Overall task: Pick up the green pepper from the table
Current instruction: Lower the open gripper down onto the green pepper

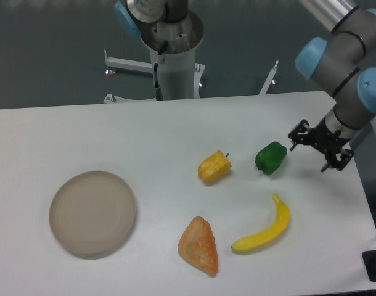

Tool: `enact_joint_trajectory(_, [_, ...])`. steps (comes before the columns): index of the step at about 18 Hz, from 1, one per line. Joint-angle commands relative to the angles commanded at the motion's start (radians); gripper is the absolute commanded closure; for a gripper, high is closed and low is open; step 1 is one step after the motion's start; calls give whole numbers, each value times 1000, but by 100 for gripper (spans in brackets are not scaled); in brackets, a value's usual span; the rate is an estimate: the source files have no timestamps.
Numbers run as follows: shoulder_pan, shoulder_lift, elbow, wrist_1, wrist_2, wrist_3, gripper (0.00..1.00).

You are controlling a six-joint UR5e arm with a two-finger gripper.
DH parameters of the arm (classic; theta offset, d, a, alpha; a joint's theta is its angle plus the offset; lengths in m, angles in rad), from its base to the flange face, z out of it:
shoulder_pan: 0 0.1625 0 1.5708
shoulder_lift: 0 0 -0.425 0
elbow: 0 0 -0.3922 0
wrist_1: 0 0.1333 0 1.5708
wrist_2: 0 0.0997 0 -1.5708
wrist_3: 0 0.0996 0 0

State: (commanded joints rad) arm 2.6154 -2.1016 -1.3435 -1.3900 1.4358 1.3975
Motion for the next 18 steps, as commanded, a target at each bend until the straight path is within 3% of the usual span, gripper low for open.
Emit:
enact_joint_trajectory(2, [5, 17, -49, 49, -2, -2, 0])
enact_joint_trajectory(4, [6, 32, -81, 60, -3, -2, 0])
enact_joint_trajectory(18, [-6, 46, -154, 100, -2, -5, 0])
